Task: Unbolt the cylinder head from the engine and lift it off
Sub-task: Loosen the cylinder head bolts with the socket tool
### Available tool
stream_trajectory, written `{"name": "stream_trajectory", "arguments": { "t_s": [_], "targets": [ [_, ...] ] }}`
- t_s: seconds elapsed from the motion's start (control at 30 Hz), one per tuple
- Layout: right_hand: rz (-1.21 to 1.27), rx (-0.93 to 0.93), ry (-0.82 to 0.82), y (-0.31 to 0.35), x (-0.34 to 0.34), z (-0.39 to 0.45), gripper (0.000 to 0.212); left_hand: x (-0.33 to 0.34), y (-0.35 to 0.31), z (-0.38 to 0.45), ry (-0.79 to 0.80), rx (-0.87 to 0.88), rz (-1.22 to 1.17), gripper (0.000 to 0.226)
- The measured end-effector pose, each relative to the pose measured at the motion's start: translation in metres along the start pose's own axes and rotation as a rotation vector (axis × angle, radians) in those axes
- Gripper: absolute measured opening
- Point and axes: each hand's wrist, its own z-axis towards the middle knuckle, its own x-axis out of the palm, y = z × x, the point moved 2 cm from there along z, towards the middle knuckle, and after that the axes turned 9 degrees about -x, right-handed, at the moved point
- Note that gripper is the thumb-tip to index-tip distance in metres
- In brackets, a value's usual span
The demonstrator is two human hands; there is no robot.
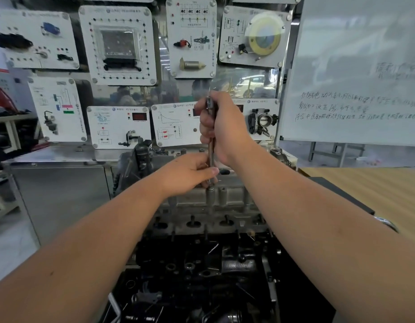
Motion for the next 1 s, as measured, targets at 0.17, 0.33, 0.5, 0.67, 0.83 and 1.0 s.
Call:
{"name": "stream_trajectory", "arguments": {
  "t_s": [0.17, 0.33, 0.5, 0.67, 0.83, 1.0],
  "targets": [
    [-0.081, -0.014, -0.086, -0.001, -0.001, 0.0, 0.036, 0.003, -0.003, -0.001, -0.076, -0.008, 0.027, 0.017],
    [-0.243, -0.232, -0.147, -0.009, 0.002, 0.001, 0.037, 0.004, -0.007, -0.001, -0.149, -0.02, 0.199, 0.03],
    [-0.031, -0.029, 0.064, -0.007, 0.001, 0.01, 0.042, 0.002, -0.002, 0.0, -0.084, 0.002, 0.03, 0.021],
    [-0.046, 0.039, 0.049, -0.005, -0.005, 0.01, 0.049, 0.004, 0.001, 0.002, -0.14, 0.043, 0.049, 0.019],
    [-0.178, -0.147, -0.119, -0.009, -0.005, 0.01, 0.036, 0.006, -0.007, 0.003, -0.251, 0.007, 0.249, 0.047],
    [-0.004, -0.095, 0.054, -0.013, -0.01, 0.012, 0.039, 0.003, -0.002, -0.001, -0.137, 0.013, 0.136, 0.028]
  ]
}}
